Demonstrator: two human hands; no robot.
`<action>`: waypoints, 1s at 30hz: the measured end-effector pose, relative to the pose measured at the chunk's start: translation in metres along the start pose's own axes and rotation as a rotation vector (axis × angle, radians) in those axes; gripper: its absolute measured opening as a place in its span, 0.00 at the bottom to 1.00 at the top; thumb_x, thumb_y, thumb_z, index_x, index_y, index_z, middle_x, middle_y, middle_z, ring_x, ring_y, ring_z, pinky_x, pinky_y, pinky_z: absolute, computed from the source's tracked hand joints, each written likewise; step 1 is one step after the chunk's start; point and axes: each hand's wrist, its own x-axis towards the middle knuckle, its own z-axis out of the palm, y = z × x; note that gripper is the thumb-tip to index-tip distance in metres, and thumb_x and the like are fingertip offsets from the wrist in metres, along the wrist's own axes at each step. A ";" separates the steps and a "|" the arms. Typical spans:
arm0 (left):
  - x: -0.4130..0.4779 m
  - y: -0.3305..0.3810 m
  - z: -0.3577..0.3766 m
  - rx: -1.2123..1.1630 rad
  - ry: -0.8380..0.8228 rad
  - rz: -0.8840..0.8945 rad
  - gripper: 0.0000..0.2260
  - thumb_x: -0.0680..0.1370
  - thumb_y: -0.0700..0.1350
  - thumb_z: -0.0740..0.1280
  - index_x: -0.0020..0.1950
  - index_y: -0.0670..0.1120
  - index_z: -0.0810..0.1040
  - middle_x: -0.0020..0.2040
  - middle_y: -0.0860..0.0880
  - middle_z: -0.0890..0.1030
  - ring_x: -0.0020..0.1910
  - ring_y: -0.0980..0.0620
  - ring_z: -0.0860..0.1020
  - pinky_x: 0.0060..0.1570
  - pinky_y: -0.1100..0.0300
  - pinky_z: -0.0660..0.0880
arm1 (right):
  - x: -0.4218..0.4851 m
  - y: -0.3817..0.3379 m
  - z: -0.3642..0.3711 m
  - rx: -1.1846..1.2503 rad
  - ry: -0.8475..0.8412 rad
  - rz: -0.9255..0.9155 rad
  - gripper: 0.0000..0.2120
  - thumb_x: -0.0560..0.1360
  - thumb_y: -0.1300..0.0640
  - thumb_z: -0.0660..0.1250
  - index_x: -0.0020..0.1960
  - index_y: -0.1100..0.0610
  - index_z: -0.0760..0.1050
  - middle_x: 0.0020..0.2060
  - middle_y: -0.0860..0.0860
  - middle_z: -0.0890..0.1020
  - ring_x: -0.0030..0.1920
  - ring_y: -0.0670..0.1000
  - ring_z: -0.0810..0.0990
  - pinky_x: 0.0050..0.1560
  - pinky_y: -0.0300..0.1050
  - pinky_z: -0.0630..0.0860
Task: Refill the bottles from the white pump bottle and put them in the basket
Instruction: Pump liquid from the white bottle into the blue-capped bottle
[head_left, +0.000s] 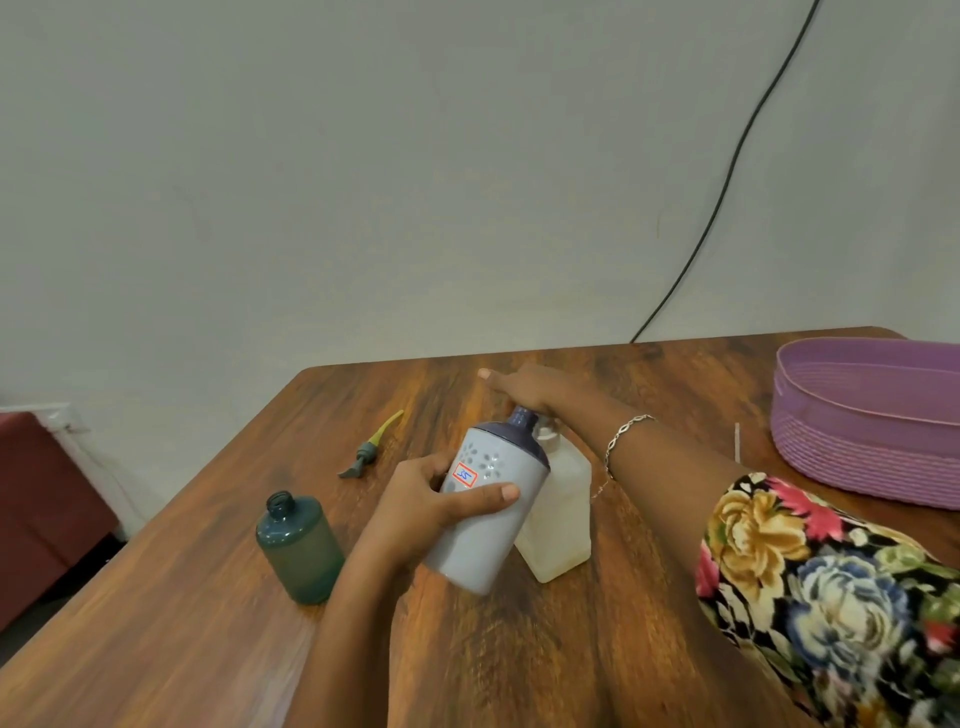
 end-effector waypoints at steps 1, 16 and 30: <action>-0.001 0.001 0.000 0.001 -0.008 -0.002 0.28 0.58 0.57 0.79 0.51 0.42 0.81 0.44 0.44 0.84 0.43 0.46 0.83 0.47 0.48 0.79 | -0.002 0.000 0.000 0.002 -0.001 0.002 0.33 0.79 0.37 0.47 0.67 0.62 0.70 0.60 0.60 0.77 0.55 0.57 0.78 0.52 0.47 0.73; -0.008 0.003 0.008 -0.051 -0.007 0.014 0.25 0.59 0.53 0.80 0.49 0.40 0.81 0.42 0.43 0.85 0.38 0.48 0.83 0.39 0.56 0.79 | -0.014 0.002 -0.005 -0.001 -0.033 0.005 0.32 0.80 0.39 0.46 0.70 0.62 0.66 0.66 0.60 0.72 0.59 0.58 0.74 0.57 0.48 0.70; -0.005 0.003 0.000 -0.025 0.009 0.015 0.26 0.58 0.54 0.81 0.48 0.39 0.81 0.40 0.44 0.85 0.38 0.48 0.83 0.35 0.59 0.78 | 0.006 -0.001 0.003 -0.010 -0.034 0.027 0.25 0.81 0.46 0.54 0.64 0.65 0.72 0.44 0.57 0.78 0.40 0.52 0.76 0.48 0.44 0.73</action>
